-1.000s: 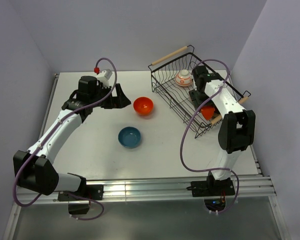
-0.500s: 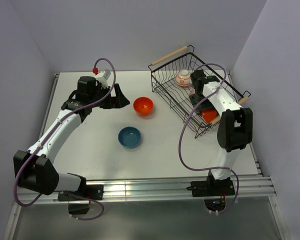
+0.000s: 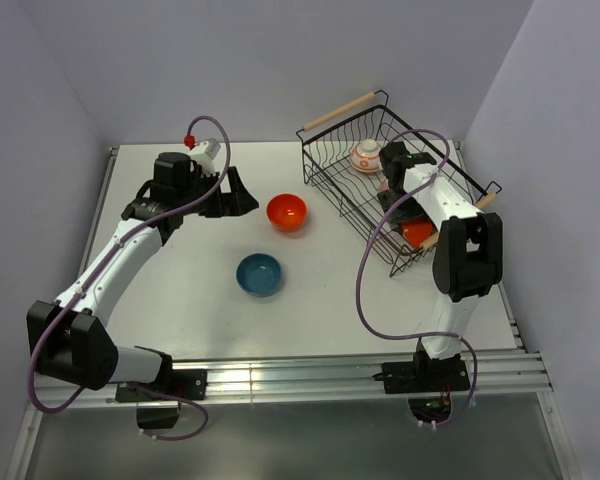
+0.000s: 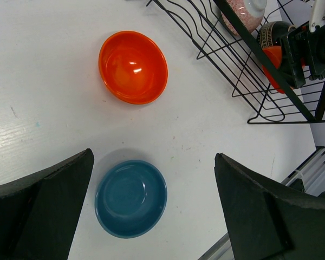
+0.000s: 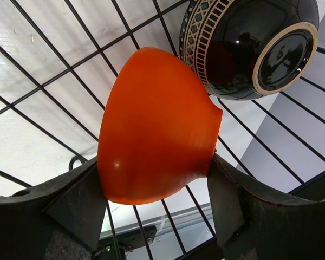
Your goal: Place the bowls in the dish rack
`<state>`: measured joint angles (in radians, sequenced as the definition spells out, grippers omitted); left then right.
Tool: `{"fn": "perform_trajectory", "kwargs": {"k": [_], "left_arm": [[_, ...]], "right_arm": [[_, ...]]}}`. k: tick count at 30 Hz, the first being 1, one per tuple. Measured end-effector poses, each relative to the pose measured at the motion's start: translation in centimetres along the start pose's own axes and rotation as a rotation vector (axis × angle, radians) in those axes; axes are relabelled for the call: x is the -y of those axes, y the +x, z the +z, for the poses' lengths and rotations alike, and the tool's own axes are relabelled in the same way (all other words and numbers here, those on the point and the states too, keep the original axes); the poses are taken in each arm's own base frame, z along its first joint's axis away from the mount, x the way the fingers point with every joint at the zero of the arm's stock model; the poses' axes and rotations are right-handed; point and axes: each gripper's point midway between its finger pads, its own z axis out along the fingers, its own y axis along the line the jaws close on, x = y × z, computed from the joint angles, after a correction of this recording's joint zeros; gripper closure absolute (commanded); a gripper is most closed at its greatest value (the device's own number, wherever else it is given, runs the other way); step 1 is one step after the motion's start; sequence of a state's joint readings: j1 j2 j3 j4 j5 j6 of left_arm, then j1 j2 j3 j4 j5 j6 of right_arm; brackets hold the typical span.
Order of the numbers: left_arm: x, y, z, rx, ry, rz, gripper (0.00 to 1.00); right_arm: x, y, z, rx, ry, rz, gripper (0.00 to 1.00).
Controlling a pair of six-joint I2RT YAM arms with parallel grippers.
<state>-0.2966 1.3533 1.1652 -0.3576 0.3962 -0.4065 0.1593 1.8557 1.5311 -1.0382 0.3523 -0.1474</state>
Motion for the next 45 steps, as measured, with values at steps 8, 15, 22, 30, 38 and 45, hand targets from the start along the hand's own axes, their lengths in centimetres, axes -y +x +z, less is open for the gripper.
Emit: {"fn": "perform_trajectory", "kwargs": {"k": [8,15,22,30,38,45], "left_arm": [[-0.1,0.1,0.1,-0.005,0.000,-0.002,0.01],[-0.1,0.1,0.1,-0.006,0.000,-0.003,0.01],[-0.4,0.2,0.3,-0.011,-0.003,-0.008,0.01],[-0.6,0.3,0.3,-0.015,-0.006,-0.011,0.00],[-0.5,0.9,0.2,-0.042,0.013,0.032,0.01],[-1.6,2.6,-0.4,-0.110,0.048,0.150,0.01]], "right_arm": [[-0.2,0.0,0.0,-0.001,-0.005,-0.003,0.27],[-0.8,0.1,0.2,-0.012,-0.026,-0.007,0.07],[-2.7,0.6,0.9,-0.050,-0.096,-0.017,0.01],[-4.2,0.0,-0.2,-0.033,-0.203,-0.010,0.01],[-3.7,-1.8,-1.8,0.033,-0.234,0.002,0.00],[2.6,-7.5,-10.3,0.364,-0.244,0.132,0.00]]}}
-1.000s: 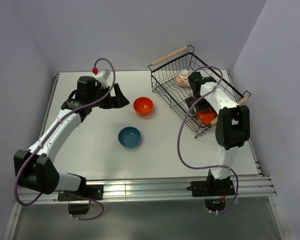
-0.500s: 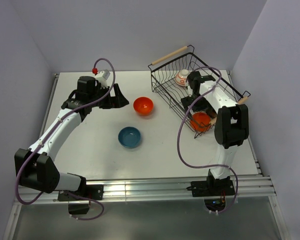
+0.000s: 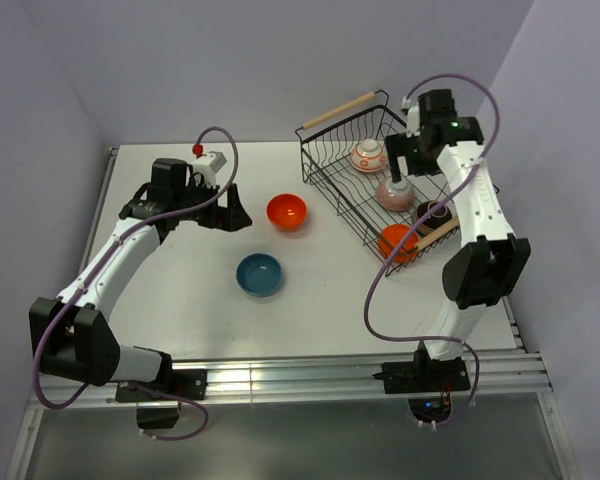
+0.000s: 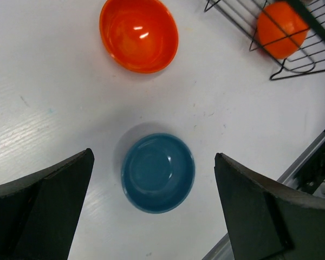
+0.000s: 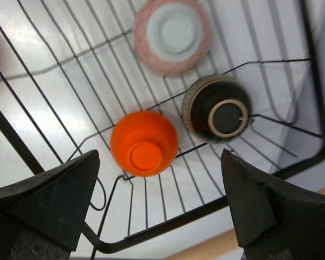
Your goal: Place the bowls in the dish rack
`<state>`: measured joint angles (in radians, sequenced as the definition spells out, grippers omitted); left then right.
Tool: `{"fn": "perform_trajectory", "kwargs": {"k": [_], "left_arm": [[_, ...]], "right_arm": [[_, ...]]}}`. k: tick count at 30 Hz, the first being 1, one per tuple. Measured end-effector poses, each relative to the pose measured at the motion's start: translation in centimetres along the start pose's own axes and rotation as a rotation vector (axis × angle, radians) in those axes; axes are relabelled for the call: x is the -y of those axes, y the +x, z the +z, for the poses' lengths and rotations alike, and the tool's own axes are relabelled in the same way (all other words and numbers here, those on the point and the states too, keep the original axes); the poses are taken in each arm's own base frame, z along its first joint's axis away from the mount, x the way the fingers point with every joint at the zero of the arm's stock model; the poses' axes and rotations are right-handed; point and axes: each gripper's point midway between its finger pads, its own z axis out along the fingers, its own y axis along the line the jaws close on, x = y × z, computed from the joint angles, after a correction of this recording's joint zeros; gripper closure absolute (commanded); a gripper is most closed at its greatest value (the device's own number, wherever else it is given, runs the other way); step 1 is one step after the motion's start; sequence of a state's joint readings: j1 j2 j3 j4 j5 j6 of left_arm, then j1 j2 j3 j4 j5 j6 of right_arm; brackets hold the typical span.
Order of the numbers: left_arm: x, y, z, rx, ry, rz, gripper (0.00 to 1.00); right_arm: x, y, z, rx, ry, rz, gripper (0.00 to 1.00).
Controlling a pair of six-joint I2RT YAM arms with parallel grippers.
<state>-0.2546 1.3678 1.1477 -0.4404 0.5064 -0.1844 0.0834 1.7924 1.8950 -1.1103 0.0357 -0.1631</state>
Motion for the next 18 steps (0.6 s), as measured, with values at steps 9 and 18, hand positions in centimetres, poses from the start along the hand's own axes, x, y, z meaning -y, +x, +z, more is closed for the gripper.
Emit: {"fn": "perform_trajectory", "kwargs": {"k": [9,18], "left_arm": [[-3.5,3.1,1.5,-0.105,-0.067,0.046,0.18],[-7.5,2.1,7.8,-0.122,-0.198,-0.158,0.20]], "right_arm": [[0.4,-2.7,-5.9,0.200,-0.138,0.045,0.01],[-3.6,-0.5,-12.6,0.408,-0.363,0.078,0.02]]}}
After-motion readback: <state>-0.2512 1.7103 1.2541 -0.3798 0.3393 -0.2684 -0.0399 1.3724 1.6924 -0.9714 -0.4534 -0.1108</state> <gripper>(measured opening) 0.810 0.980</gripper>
